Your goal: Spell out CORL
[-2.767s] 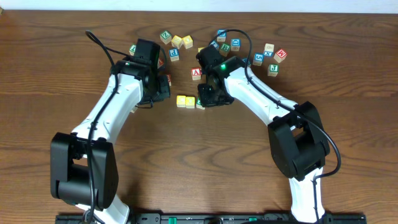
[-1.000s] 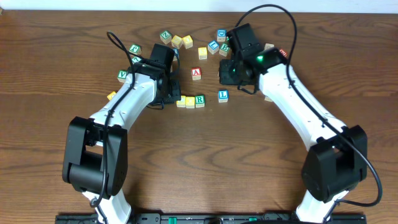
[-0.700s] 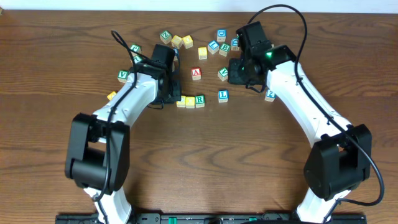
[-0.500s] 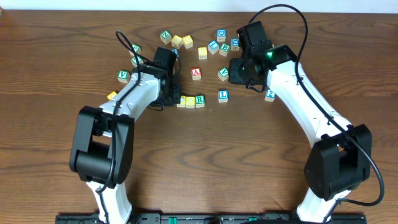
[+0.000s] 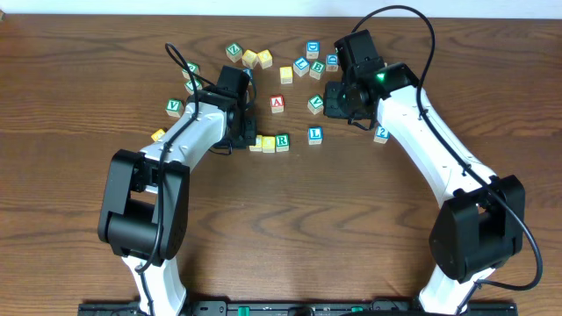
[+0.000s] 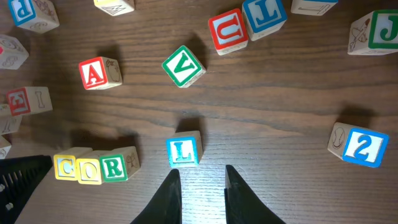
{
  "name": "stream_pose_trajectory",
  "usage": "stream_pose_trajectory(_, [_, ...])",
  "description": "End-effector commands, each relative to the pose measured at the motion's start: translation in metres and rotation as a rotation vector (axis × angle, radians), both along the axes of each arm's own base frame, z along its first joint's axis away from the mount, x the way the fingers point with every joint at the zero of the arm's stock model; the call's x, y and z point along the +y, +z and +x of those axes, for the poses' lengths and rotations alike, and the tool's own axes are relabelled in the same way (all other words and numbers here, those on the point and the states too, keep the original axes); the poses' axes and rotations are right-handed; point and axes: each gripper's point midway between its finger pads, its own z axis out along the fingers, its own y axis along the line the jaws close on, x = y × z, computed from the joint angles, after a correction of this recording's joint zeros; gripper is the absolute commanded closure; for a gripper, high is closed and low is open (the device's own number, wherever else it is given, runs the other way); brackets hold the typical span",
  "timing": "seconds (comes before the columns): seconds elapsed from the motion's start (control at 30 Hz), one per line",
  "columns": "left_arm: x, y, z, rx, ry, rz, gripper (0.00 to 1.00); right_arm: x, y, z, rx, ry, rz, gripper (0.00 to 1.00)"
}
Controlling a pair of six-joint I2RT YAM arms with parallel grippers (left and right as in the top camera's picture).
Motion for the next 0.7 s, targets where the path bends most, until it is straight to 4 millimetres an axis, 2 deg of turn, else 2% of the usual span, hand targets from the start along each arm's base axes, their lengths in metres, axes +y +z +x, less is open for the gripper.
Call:
stream_pose_trajectory(0.0, [-0.003, -0.004, -0.007, 0.025, -0.015, -0.025, 0.93, -0.009, 0.001, 0.005, -0.009, -0.023, -0.012, 0.82])
stream_pose_trajectory(0.67, [-0.018, -0.018, -0.017, 0.061, -0.048, -0.016, 0.92, -0.015, 0.001, 0.005, -0.003, -0.034, -0.014, 0.81])
